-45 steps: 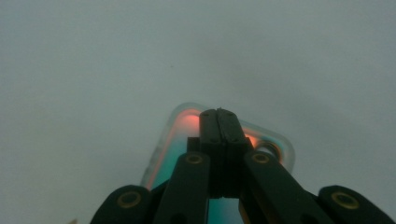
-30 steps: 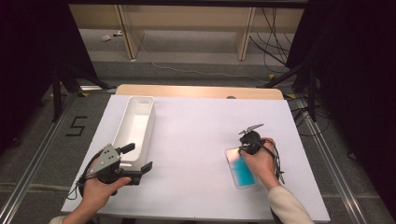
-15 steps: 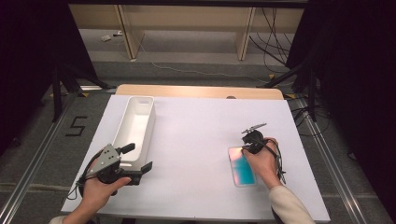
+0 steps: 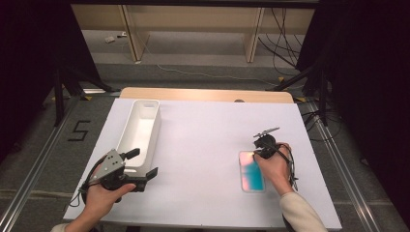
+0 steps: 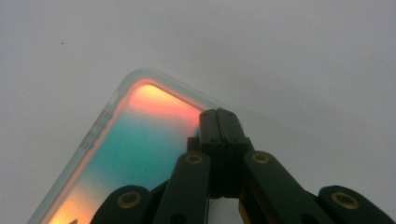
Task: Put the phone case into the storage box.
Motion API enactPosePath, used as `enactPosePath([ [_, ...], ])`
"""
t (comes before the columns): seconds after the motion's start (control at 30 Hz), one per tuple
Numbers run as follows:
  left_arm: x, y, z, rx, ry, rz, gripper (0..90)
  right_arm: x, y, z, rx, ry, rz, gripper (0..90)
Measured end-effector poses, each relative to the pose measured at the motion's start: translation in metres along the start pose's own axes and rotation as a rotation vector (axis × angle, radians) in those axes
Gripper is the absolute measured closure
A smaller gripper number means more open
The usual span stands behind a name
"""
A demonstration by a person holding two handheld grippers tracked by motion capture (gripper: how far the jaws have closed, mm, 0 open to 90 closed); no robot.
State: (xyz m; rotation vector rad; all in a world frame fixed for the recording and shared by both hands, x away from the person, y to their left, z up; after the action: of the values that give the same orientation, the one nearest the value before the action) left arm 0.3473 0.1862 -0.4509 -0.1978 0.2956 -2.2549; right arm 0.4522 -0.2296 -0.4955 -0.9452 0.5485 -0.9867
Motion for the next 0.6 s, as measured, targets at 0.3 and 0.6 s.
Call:
enactPosePath([
  [0.3,0.000,0.000,0.000,0.001,0.001,-0.001,7.3,0.002,-0.001,-0.001,-0.003,0.001,-0.006,90.0],
  [0.6,0.000,0.000,0.000,0.000,0.001,-0.001,8.5,0.008,-0.017,0.000,0.059,-0.057,0.016,75.7],
])
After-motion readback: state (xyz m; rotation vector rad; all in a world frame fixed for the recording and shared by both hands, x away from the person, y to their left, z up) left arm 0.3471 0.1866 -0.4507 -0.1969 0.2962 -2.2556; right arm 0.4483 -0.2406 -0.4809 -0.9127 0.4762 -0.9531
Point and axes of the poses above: each handheld gripper's, and its own axes: y roughly forward along the jaws, z roughly out of its top, x roughly to its right, the point moved 4 cm from there along y, roughly forward along the jaws, and after that the axes turned 4 degrees about z, right-handed, at the moved point
